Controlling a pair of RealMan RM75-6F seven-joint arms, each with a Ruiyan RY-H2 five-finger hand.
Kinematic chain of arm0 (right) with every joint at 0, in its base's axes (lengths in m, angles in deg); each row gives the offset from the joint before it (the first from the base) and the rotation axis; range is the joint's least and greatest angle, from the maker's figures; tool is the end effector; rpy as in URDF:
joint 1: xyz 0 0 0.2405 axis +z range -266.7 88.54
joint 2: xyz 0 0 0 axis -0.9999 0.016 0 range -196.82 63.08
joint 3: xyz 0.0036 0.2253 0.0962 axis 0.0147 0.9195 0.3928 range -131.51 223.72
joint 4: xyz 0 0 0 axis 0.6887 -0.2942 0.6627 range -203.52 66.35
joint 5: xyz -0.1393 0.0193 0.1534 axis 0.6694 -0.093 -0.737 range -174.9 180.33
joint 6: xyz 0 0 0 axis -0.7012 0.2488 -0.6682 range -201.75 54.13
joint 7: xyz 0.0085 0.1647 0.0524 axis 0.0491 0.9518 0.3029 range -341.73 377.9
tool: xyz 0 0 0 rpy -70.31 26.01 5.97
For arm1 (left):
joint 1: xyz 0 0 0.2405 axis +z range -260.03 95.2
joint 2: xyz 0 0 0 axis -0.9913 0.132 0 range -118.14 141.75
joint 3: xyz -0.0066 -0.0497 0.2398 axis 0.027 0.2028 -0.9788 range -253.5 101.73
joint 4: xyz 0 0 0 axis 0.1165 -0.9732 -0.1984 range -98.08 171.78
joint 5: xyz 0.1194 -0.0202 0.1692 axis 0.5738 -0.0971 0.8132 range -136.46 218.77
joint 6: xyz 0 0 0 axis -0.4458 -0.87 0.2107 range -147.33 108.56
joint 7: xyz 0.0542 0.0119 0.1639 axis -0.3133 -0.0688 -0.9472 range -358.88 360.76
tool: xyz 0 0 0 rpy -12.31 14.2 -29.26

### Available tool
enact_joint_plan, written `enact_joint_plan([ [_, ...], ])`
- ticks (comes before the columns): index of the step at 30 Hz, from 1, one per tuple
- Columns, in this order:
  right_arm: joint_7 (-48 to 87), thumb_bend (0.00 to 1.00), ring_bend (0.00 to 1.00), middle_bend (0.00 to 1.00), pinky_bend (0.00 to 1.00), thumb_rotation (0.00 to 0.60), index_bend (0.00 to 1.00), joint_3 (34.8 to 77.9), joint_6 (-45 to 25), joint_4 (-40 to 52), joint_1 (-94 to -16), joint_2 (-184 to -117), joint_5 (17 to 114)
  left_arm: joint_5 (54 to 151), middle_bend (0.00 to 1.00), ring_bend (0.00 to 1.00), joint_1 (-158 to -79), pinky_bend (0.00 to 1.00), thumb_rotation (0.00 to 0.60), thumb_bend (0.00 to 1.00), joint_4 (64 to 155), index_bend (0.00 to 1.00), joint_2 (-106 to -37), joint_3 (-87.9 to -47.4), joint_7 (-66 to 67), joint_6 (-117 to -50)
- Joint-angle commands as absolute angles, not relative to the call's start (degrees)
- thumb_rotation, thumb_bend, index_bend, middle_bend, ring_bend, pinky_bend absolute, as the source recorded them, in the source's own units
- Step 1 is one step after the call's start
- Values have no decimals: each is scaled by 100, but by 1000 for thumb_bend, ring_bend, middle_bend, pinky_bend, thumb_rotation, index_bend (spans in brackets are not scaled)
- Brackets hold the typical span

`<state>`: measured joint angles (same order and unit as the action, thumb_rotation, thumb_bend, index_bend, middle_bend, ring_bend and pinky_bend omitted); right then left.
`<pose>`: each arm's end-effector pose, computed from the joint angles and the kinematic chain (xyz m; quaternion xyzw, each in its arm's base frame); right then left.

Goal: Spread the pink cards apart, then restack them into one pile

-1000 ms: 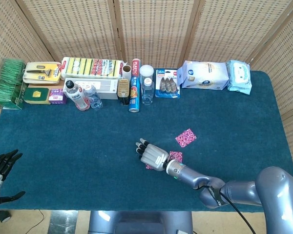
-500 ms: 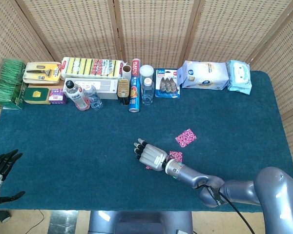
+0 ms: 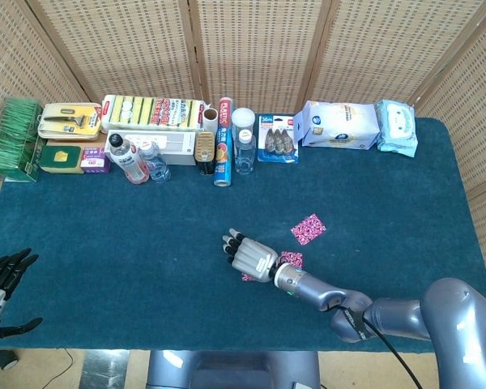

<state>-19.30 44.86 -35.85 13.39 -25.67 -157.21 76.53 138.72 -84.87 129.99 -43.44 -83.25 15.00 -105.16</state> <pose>-0.0585 -0.3290 -0.1005 0.9408 -0.0215 0.2134 0.2625 -0.3028 0.1546 0.1637 -0.6432 -0.4516 -0.3773 0.4899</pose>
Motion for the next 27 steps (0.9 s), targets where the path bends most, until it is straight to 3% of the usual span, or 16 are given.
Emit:
enact_joint_plan([
  [1,-1906,5,43,129,53,600,277,4486,-3591,1325,-2578,-15739,7672,13873,0,0,-8487,20,600,48,13001,0,-4344,-8326,1501,-10515],
  [16,-1756,4,45,129,58,600,284,4495,-3593,1181,-2638,-15839,7802,13876,0,0,-8483,20,600,47,12982,0,-4337,-8324,1544,-10536],
  [27,-1565,78,55,143,75,600,411,4482,-3543,1138,-2704,-15895,7999,13886,0,0,-8479,20,600,48,12992,0,-4339,-8331,1528,-10540],
])
